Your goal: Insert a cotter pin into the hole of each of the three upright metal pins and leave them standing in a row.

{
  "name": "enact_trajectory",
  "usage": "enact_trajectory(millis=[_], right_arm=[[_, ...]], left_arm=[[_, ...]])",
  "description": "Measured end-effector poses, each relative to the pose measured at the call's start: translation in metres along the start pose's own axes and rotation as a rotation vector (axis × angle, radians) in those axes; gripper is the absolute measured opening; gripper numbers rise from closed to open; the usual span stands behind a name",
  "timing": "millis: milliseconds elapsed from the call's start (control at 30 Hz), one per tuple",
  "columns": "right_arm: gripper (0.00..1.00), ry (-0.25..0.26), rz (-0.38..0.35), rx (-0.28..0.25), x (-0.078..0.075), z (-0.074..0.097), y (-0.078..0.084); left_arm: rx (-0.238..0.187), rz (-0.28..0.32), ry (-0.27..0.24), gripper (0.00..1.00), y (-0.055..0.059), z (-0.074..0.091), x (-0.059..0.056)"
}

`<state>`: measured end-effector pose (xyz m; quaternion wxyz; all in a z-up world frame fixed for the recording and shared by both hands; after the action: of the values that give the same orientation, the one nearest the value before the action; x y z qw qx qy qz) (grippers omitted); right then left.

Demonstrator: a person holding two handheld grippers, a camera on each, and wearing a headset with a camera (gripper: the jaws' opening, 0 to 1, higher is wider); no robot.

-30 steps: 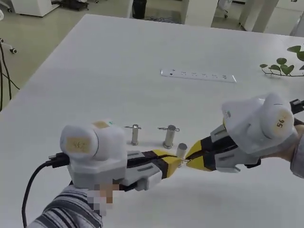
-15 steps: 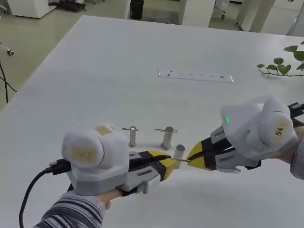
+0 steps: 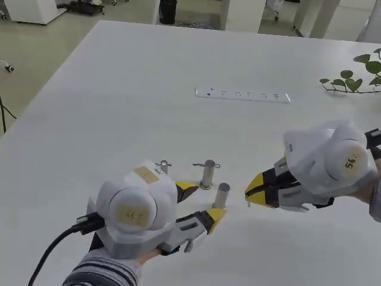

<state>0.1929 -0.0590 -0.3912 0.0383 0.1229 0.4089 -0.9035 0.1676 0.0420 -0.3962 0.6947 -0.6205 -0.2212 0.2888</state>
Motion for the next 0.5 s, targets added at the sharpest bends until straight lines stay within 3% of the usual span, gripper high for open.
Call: enact_trajectory(millis=[167,333,500], right_arm=[[0.00,0.007,-0.010,-0.013,-0.001,0.000,-0.001],[0.00,0.010,-0.069,-0.090,-0.002,0.001,-0.013],[0.00,0.011,-0.163,-0.203,0.000,-0.001,-0.033]], left_arm=[[0.016,-0.008,-0.012,0.35,0.002,-0.001,0.003],[0.018,-0.006,-0.001,0.34,0.003,-0.003,-0.001],[0.023,-0.006,0.019,0.33,0.004,-0.004,-0.005]])
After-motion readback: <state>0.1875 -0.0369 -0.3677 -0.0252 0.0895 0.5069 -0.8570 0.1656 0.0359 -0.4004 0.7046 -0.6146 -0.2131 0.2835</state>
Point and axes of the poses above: the centre of the closed fingertips' face, and the gripper's own axes: z roughly backward along the fingers, x roughly to its left, y roughly out of its underside, the point moved 4 cm from there along z, roughly backward along the fingers, and after that the axes turned 15 degrees about -x, right-handed, at the moved point
